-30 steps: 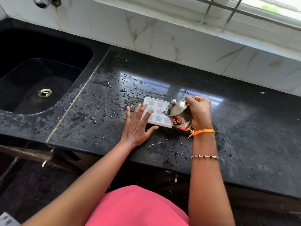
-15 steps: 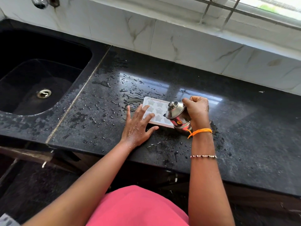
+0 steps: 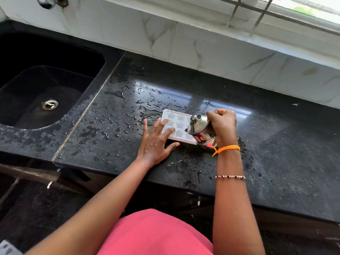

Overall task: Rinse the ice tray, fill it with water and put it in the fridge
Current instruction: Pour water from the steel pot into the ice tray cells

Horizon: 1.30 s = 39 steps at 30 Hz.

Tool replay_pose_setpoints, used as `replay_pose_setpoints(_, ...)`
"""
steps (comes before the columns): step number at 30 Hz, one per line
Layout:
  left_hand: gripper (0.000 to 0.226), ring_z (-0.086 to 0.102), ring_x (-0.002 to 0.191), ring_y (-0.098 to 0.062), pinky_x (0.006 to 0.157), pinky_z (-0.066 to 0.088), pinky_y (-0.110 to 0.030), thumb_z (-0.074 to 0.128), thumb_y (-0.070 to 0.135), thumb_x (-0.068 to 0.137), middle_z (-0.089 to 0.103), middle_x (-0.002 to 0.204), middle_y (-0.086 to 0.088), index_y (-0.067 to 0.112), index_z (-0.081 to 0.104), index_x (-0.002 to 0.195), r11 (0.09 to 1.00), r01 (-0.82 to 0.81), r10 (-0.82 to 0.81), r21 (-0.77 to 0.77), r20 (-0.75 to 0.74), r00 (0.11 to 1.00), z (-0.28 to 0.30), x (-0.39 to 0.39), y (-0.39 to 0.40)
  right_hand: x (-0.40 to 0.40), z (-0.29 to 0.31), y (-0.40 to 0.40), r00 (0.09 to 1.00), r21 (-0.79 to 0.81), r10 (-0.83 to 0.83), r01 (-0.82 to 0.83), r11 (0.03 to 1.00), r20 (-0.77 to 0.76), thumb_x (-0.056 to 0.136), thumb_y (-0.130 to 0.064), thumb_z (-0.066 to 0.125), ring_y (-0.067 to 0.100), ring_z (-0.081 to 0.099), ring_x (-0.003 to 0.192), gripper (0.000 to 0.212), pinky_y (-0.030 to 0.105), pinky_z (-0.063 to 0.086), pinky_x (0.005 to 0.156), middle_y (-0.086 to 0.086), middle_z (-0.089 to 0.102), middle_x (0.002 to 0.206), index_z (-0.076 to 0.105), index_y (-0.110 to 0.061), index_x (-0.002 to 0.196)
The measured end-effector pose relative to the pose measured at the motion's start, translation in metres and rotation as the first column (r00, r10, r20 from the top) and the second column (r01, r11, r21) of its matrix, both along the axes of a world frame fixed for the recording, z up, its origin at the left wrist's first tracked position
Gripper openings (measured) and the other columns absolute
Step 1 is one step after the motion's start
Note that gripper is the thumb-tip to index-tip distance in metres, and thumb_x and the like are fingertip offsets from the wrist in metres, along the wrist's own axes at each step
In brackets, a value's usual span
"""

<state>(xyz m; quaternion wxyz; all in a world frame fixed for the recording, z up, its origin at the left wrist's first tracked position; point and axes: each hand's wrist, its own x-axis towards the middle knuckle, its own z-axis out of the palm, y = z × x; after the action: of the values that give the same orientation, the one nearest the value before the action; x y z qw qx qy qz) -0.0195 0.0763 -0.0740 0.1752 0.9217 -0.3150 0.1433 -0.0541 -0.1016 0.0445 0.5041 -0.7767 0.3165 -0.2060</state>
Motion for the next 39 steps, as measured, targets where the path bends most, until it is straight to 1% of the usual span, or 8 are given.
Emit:
replay_pose_setpoints(10, 0.060, 0.037, 0.135, -0.029, 0.110, 0.007, -0.063, 0.034, 0.065, 0.082, 0.046, 0.139, -0.005, 0.023, 0.057, 0.119, 0.999, 0.020, -0.019, 0.038, -0.003, 1.000, 0.001, -0.001, 0.001, 0.000, 0.002, -0.004, 1.000, 0.049, 0.009, -0.010, 0.999, 0.023, 0.061, -0.016, 0.058, 0.016, 0.030, 0.056, 0.030, 0.029, 0.026, 0.054, 0.000, 0.029, 0.050, 0.035, -0.020, 0.042)
replay_pose_setpoints(16, 0.057, 0.042, 0.128, -0.025, 0.112, 0.009, -0.061, 0.036, 0.058, 0.087, 0.049, 0.133, -0.005, 0.017, 0.042, 0.125, 1.000, 0.019, -0.019, -0.013, 0.034, 0.999, 0.003, -0.003, 0.001, -0.007, 0.002, -0.014, 0.986, 0.313, -0.059, 0.008, 0.950, 0.155, 0.077, 0.002, 0.056, 0.006, 0.030, 0.038, 0.037, 0.017, 0.026, 0.042, -0.005, 0.031, 0.040, 0.039, -0.015, 0.049)
replay_pose_setpoints(22, 0.036, 0.047, 0.107, -0.021, 0.112, 0.017, -0.053, 0.046, 0.048, 0.088, 0.057, 0.110, -0.001, 0.021, 0.054, 0.111, 0.983, 0.163, -0.146, -0.085, 0.174, 0.974, 0.000, -0.006, 0.003, -0.016, 0.005, -0.022, 0.959, 0.491, -0.182, 0.052, 0.870, 0.219, 0.081, 0.004, 0.052, 0.004, 0.044, 0.033, 0.028, 0.011, 0.036, 0.039, -0.008, 0.048, 0.034, 0.049, -0.007, 0.056)
replay_pose_setpoints(25, 0.032, 0.053, 0.097, -0.023, 0.102, 0.032, -0.043, 0.048, 0.044, 0.090, 0.061, 0.104, 0.000, 0.020, 0.061, 0.107, 0.960, 0.260, -0.228, -0.108, 0.245, 0.942, 0.001, -0.008, 0.002, -0.018, 0.002, -0.024, 0.962, 0.441, -0.181, 0.075, 0.894, 0.205, 0.079, 0.002, 0.056, 0.006, 0.041, 0.037, 0.027, 0.016, 0.035, 0.043, -0.003, 0.045, 0.039, 0.049, -0.009, 0.055)
replay_pose_setpoints(29, 0.032, 0.050, 0.093, -0.019, 0.082, 0.037, -0.033, 0.047, 0.037, 0.091, 0.064, 0.104, 0.001, 0.017, 0.066, 0.107, 0.934, 0.347, -0.316, -0.085, 0.255, 0.914, 0.004, -0.010, 0.002, -0.018, 0.000, -0.022, 0.979, 0.310, -0.145, 0.094, 0.946, 0.146, 0.075, 0.001, 0.057, 0.008, 0.030, 0.041, 0.034, 0.014, 0.028, 0.040, 0.002, 0.031, 0.050, 0.040, -0.015, 0.050)
replay_pose_setpoints(31, 0.031, 0.050, 0.093, -0.018, 0.080, 0.039, -0.032, 0.047, 0.035, 0.091, 0.063, 0.105, 0.001, 0.018, 0.065, 0.109, 0.932, 0.357, -0.332, -0.067, 0.241, 0.912, 0.003, -0.009, 0.001, -0.017, 0.000, -0.020, 0.985, 0.255, -0.122, 0.088, 0.963, 0.121, 0.074, 0.000, 0.057, 0.009, 0.028, 0.043, 0.038, 0.014, 0.026, 0.039, 0.002, 0.029, 0.052, 0.036, -0.017, 0.047)
replay_pose_setpoints(35, 0.029, 0.049, 0.094, -0.019, 0.080, 0.038, -0.032, 0.047, 0.032, 0.092, 0.063, 0.105, 0.000, 0.017, 0.063, 0.110, 0.931, 0.361, -0.340, -0.061, 0.225, 0.913, 0.003, -0.009, 0.001, -0.018, -0.001, -0.018, 0.992, 0.122, -0.109, 0.101, 0.987, 0.057, 0.059, -0.016, 0.059, 0.016, 0.027, 0.055, 0.034, 0.029, 0.022, 0.051, 0.001, 0.027, 0.052, 0.035, -0.018, 0.035)
replay_pose_setpoints(39, 0.030, 0.049, 0.093, -0.019, 0.080, 0.039, -0.031, 0.046, 0.032, 0.092, 0.063, 0.104, 0.000, 0.016, 0.064, 0.109, 0.932, 0.361, -0.345, -0.044, 0.204, 0.916, 0.006, -0.010, 0.001, -0.016, -0.001, -0.017, 0.993, 0.053, -0.118, 0.117, 0.992, 0.031, 0.055, -0.021, 0.057, 0.017, 0.030, 0.058, 0.029, 0.031, 0.026, 0.054, 0.002, 0.028, 0.052, 0.036, -0.017, 0.035)
